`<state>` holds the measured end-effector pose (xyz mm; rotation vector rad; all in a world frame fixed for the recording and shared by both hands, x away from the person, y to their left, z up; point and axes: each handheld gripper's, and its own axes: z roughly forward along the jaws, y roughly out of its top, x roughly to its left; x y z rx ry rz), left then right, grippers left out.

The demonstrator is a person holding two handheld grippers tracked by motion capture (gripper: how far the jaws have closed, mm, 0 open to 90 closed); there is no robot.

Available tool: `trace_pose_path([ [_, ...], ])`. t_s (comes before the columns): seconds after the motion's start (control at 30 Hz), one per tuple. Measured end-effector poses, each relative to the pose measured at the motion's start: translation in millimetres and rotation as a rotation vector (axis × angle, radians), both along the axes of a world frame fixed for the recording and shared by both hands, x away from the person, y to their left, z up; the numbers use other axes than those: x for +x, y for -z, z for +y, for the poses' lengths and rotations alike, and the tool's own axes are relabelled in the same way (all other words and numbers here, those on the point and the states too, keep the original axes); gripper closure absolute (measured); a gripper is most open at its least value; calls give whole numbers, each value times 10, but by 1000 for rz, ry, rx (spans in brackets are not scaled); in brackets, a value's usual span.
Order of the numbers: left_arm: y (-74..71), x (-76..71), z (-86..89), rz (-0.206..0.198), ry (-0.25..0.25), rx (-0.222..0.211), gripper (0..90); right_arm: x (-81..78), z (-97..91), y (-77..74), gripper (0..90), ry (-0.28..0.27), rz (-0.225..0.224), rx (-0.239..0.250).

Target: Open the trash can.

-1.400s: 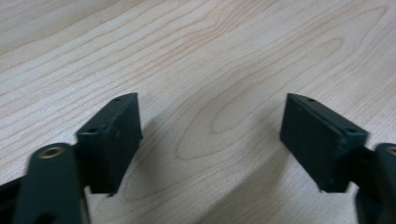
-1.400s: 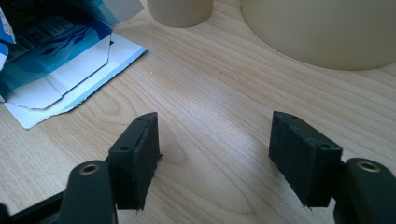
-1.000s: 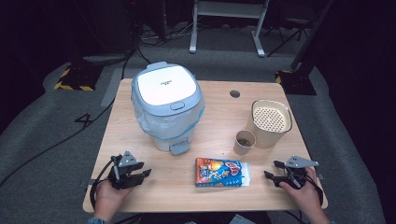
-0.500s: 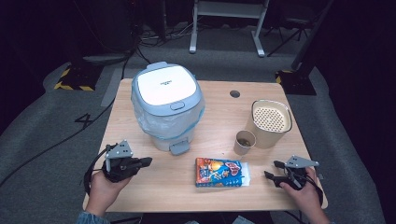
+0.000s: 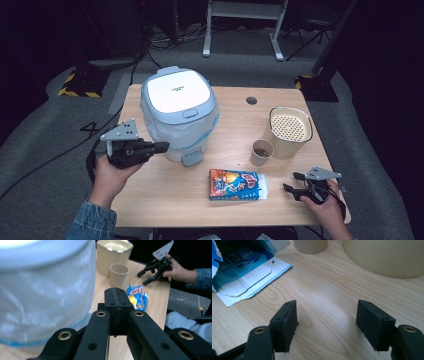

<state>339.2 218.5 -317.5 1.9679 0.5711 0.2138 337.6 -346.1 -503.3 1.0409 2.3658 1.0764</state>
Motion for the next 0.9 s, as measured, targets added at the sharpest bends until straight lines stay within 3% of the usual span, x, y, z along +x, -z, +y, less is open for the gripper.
trace_pose_path([
  [0.23,-188,170,-94,-17,39,-10,899,0,0,0,335,0,0,0],
  [0.33,-252,239,-147,-41,52,0,898,0,0,0,335,0,0,0],
  [0.47,-341,316,-192,-70,65,-24,897,0,0,0,334,0,0,0],
  [0.73,-433,569,-290,-41,10,-22,898,0,0,0,335,0,0,0],
  [0.9,-407,692,-367,4,-14,-4,899,1,0,0,334,0,0,0],
])
